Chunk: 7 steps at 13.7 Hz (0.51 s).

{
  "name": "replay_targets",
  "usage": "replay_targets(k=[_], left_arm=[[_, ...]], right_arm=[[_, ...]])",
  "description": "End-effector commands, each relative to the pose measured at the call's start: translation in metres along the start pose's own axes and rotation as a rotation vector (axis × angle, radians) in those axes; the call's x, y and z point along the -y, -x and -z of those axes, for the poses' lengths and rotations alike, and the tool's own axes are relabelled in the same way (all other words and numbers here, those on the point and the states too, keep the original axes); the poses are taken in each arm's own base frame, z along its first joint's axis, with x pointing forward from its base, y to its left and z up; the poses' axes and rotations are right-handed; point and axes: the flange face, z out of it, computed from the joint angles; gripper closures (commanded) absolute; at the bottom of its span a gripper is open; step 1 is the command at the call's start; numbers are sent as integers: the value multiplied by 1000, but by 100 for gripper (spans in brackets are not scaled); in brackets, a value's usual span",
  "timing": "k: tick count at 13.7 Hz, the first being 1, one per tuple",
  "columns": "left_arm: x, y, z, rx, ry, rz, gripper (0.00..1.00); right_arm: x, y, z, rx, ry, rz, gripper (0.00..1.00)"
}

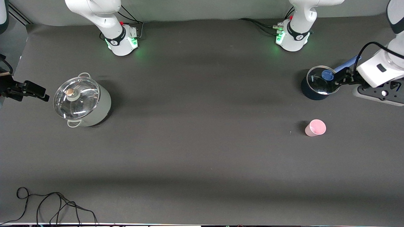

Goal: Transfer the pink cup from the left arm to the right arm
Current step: 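Lower the left gripper and move it toward the pink cup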

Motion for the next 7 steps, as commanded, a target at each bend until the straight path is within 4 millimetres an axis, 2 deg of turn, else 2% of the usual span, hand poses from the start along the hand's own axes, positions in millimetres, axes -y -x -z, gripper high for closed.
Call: replay_targets(k=[1, 3, 5, 7], left_arm=[[24, 2, 5, -47, 79, -220, 0], [61, 8, -6, -94, 143, -399, 0], [106, 6, -20, -141, 196, -580, 0], [138, 12, -31, -161, 246, -730, 0]], right_arm=[[-1, -1, 1, 5, -6, 13, 0], [-1, -1, 1, 4, -5, 11, 0], [-1, -1, 1, 5, -5, 11, 0], [-1, -1, 0, 7, -5, 11, 0]])
